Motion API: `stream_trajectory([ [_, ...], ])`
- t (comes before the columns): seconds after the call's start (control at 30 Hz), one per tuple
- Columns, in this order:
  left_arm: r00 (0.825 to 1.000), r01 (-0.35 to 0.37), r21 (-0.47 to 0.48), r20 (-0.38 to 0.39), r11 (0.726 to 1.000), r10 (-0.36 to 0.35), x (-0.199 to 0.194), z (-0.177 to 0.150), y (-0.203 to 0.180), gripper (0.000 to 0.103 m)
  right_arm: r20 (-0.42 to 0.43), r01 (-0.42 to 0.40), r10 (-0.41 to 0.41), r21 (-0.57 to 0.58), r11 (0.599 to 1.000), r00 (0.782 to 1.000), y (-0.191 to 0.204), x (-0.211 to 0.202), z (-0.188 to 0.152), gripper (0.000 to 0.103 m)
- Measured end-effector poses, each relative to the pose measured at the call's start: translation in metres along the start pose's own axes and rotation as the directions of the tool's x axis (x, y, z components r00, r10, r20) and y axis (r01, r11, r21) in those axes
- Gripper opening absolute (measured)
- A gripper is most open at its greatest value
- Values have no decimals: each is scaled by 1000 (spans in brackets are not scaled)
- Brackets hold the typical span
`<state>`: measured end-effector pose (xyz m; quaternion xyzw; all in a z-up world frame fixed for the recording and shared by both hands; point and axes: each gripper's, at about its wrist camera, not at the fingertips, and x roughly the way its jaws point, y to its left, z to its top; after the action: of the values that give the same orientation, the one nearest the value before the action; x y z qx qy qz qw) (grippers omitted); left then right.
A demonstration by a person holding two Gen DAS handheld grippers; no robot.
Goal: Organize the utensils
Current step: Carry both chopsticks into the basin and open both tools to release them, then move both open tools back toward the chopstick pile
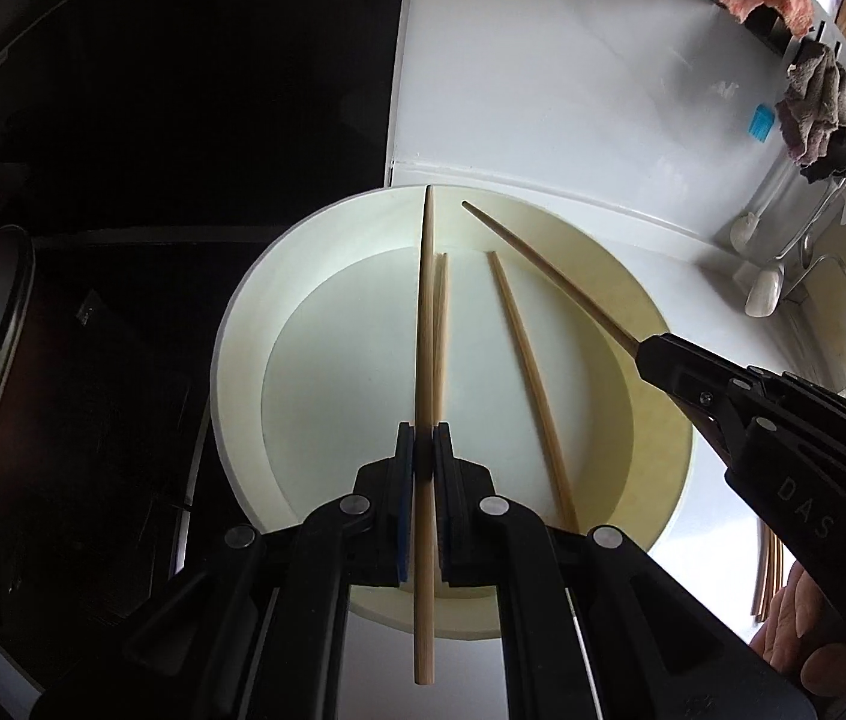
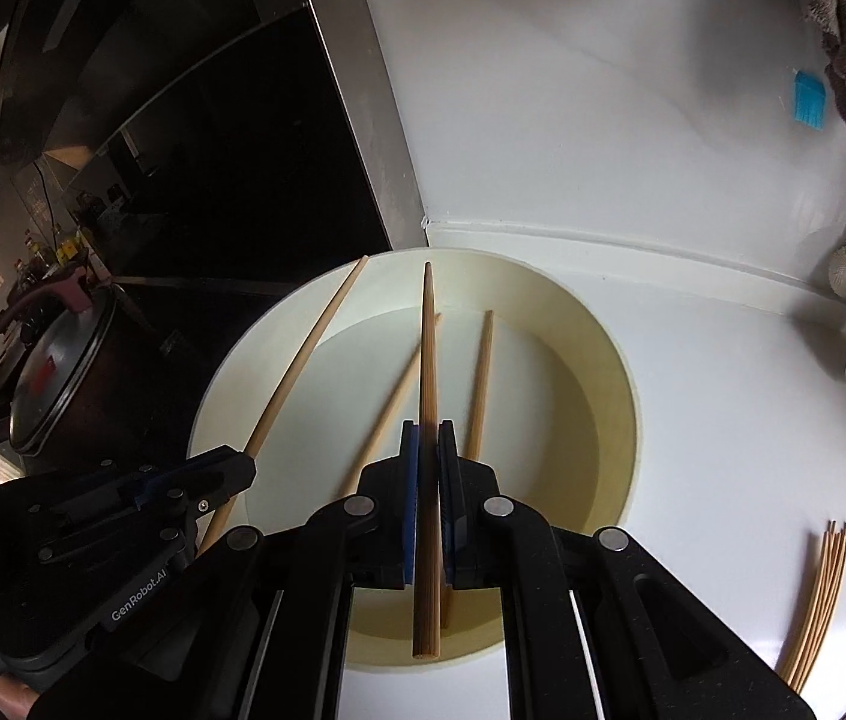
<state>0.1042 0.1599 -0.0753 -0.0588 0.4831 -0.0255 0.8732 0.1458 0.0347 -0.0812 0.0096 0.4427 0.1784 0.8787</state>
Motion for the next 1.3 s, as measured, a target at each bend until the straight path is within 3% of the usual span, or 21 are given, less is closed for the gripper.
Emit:
stream_trajectory([
  [0.4, 995, 11, -11, -100, 1000, -12, 52, 7, 12, 7, -114, 55, -48, 53, 997, 992, -5, 55, -3, 6],
  [0.73, 987, 29, -13, -155, 1000, -30, 75, 11, 20, 7, -214, 42, -17, 113, 993, 977, -9, 84, -17, 6],
  [0.93, 985, 39, 10, -167, 999, -36, 76, 14, 18, 8, -226, 40, -9, 133, 990, 974, -10, 88, -20, 6],
  [1.0, 987, 39, 14, -157, 999, -36, 72, 15, 18, 18, -220, 42, -12, 133, 990, 975, -9, 85, -20, 8],
  [1.07, 990, 30, 16, -135, 999, -27, 66, 16, 19, 37, -215, 52, -23, 133, 990, 976, -10, 82, -19, 13],
  [1.3, 997, -3, 25, -76, 1000, 5, 42, 17, 25, 60, -176, 85, -61, 133, 987, 983, -15, 56, -17, 26],
])
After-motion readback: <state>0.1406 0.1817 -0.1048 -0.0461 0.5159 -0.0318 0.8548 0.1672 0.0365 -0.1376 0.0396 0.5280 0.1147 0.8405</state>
